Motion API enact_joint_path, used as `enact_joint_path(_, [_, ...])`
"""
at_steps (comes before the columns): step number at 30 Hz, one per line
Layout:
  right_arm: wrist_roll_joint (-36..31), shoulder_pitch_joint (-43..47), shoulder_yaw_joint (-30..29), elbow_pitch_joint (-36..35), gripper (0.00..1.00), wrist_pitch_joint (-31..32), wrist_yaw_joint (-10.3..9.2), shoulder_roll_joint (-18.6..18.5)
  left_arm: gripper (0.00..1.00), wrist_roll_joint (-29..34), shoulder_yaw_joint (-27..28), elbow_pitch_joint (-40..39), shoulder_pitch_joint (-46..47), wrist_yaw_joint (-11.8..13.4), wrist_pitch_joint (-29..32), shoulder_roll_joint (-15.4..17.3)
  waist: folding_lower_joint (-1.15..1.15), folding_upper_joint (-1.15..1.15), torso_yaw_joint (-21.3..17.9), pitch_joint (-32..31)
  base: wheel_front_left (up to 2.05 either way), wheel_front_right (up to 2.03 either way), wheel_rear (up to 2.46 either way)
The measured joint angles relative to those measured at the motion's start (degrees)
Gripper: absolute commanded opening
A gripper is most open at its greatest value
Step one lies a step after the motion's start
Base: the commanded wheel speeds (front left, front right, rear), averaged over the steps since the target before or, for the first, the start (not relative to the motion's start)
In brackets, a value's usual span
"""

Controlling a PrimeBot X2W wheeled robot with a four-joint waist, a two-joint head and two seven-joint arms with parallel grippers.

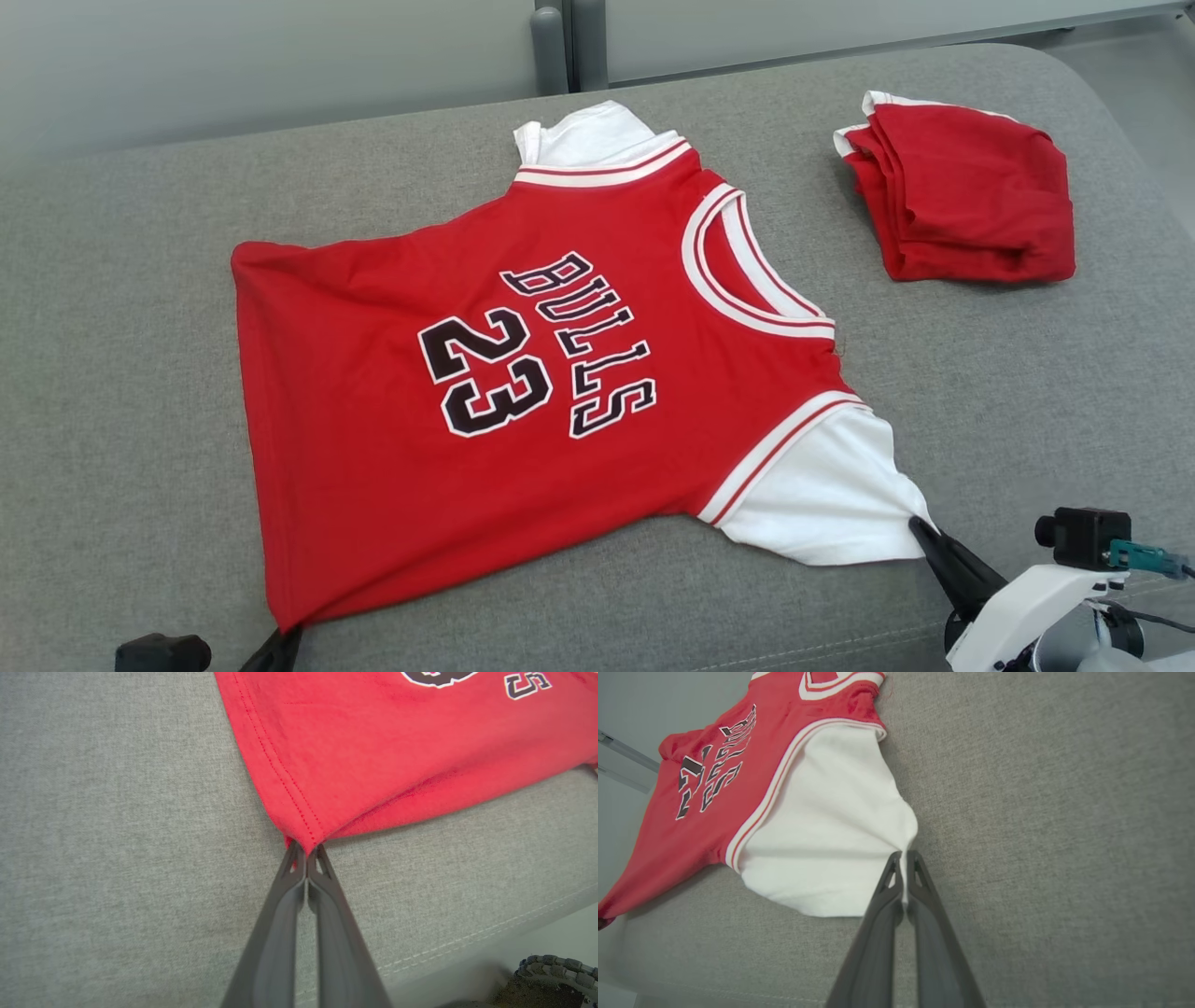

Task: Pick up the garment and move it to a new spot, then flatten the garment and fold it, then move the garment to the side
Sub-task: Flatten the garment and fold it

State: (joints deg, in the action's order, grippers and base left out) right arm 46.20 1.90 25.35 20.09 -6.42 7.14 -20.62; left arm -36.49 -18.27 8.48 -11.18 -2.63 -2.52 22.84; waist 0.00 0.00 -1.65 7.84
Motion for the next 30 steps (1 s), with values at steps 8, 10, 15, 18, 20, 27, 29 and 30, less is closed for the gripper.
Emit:
enact_joint_path(8, [2.4, 0.2, 2.7, 0.8, 0.0, 2.5, -0.01, 1.2, 0.0, -0.6, -0.4, 2.4, 0.6, -0.2, 1.8, -1.5, 0.0, 0.0, 0.0, -0.3, 0.0, 0.0, 0.0])
enact_joint_path(10, [2.7, 0.9, 3.1, 0.8, 0.0, 2.7, -0.01, 1.3, 0.0, -0.7, -0.4, 2.7, 0.7, -0.2, 2.0, -1.8, 0.0, 0.0, 0.0, -0.3, 0.0, 0.0, 0.0])
enact_joint_path(15, [2.8, 1.4, 3.1, 0.9, 0.0, 3.0, 0.0, 1.1, 0.0, -0.6, 0.1, 3.8, 1.2, 0.2, 2.0, -1.7, 0.0, 0.0, -0.1, -0.2, 0.0, 0.0, 0.0])
enact_joint_path(18, [2.8, 1.4, 3.1, 0.9, 0.0, 3.2, 0.0, 0.7, 0.0, -0.6, 0.2, 3.9, 2.0, 0.5, 2.0, -1.7, 0.0, 0.0, -0.3, -0.1, 0.0, 0.0, 0.0])
enact_joint_path(20, [2.8, 1.4, 3.1, 1.0, 0.0, 3.3, 0.0, 0.5, 0.09, -0.6, 0.1, 4.0, 2.1, 0.6, 2.0, -1.7, 0.0, 0.0, -0.4, -0.1, 0.0, 0.0, 0.0])
enact_joint_path(27, [2.8, 1.3, 3.1, 1.2, 1.0, 3.4, 0.0, 0.4, 1.0, -1.3, 0.7, 5.3, 2.1, 1.7, 2.3, -2.7, 0.0, 0.0, -0.6, 0.1, 0.0, 0.0, 0.0])
enact_joint_path(29, [2.8, 1.3, 3.0, 1.2, 1.0, 3.4, 0.0, 0.4, 1.0, -1.6, 1.0, 5.3, 2.1, 1.8, 2.4, -2.8, 0.0, 0.0, -0.6, 0.2, 0.0, 0.0, 0.0])
enact_joint_path(30, [2.8, 1.4, 2.8, 1.3, 1.0, 3.2, 0.0, 0.3, 1.0, -1.7, 1.2, 5.3, 2.0, 2.3, 2.4, -2.9, 0.0, 0.0, -0.7, 0.2, 0.0, 0.0, 0.0])
